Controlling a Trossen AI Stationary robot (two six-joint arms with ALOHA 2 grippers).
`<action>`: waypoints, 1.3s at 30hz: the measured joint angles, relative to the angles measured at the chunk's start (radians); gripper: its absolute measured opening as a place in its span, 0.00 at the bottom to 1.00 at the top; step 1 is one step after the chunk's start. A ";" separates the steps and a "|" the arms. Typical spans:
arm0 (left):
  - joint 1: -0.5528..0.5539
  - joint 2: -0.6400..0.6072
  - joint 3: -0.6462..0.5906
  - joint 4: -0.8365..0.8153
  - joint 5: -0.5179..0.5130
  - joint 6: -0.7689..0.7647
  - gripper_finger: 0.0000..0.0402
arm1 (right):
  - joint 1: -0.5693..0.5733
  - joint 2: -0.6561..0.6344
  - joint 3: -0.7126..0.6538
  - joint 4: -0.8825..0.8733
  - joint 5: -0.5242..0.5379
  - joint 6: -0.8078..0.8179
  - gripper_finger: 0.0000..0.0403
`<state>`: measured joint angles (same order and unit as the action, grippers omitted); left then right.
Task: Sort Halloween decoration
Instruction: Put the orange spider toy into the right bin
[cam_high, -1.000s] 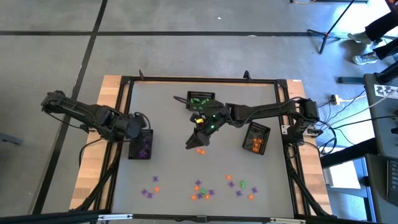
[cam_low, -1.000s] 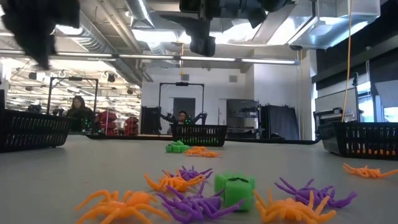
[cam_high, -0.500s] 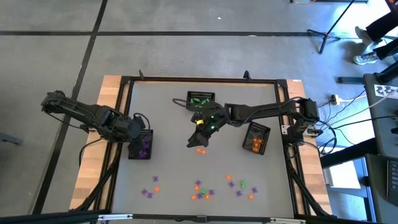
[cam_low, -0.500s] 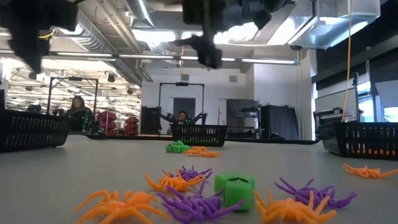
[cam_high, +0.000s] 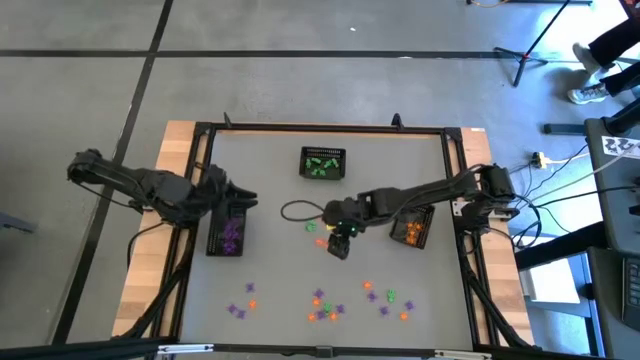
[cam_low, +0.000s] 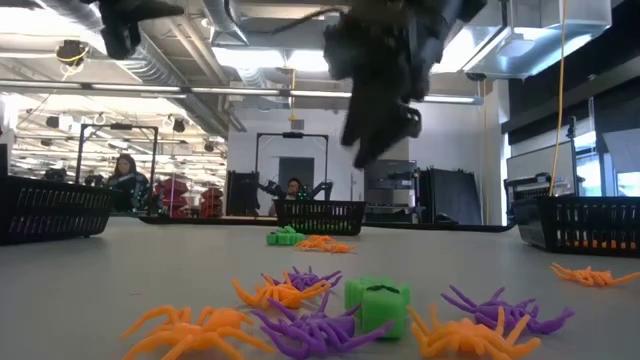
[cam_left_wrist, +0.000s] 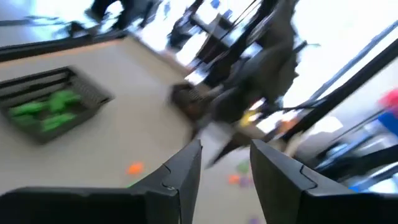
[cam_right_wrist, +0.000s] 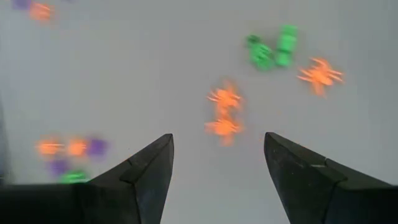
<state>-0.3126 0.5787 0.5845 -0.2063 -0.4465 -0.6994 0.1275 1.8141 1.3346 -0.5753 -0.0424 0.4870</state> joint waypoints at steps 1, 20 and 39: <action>0.000 -0.010 -0.035 0.072 0.005 0.000 0.32 | 0.000 0.009 0.000 -0.011 0.023 -0.004 0.62; 0.000 -0.003 -0.219 0.446 -0.007 -0.056 0.29 | -0.003 0.213 0.002 0.053 -0.013 -0.044 0.61; 0.000 -0.003 -0.219 0.441 -0.008 -0.051 0.29 | -0.012 0.204 0.000 0.040 -0.041 -0.050 0.02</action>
<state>-0.3126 0.5758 0.3656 0.2349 -0.4548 -0.7500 0.1154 2.0185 1.3343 -0.5353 -0.0838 0.4368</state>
